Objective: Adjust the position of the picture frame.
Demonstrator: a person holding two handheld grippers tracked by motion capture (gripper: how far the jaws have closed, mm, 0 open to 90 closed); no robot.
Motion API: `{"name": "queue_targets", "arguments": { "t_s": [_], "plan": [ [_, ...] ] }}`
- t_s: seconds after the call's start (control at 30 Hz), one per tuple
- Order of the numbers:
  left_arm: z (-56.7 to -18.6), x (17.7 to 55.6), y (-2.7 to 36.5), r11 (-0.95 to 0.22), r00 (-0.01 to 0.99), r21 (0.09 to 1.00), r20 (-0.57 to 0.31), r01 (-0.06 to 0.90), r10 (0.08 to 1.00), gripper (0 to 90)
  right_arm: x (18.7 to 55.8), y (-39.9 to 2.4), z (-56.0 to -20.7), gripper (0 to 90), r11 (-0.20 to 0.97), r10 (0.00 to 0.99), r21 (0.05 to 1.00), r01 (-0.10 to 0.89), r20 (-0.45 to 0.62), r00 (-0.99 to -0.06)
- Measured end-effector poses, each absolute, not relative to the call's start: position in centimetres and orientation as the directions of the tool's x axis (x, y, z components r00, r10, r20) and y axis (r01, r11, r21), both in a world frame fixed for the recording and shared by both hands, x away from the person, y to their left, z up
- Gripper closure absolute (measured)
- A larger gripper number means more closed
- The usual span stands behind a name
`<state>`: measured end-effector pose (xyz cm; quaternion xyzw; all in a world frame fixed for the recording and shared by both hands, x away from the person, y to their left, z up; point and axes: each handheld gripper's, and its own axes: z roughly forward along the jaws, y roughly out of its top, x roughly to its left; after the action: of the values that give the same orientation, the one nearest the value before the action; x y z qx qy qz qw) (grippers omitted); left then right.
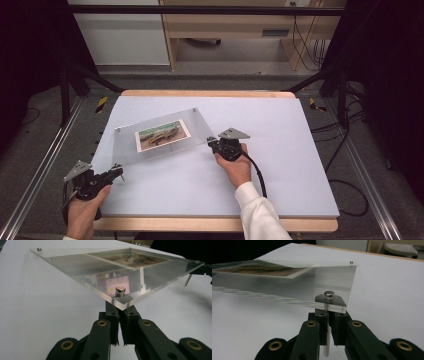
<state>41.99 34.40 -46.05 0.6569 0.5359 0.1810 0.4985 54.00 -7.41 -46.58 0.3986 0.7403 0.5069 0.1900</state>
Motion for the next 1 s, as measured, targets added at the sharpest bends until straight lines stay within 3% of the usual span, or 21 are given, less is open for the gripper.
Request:
{"name": "queue_targets", "arguments": {
  "t_s": [1.0],
  "plan": [
    [-46.37, 42.74, 33.91, 0.032, 0.361, 0.861, -0.246, 0.507, 0.899, 81.2, 54.84, -6.79, -46.41, 84.3, 0.120, 0.787, 0.881, 0.459, 0.197, -0.584]
  ]
}}
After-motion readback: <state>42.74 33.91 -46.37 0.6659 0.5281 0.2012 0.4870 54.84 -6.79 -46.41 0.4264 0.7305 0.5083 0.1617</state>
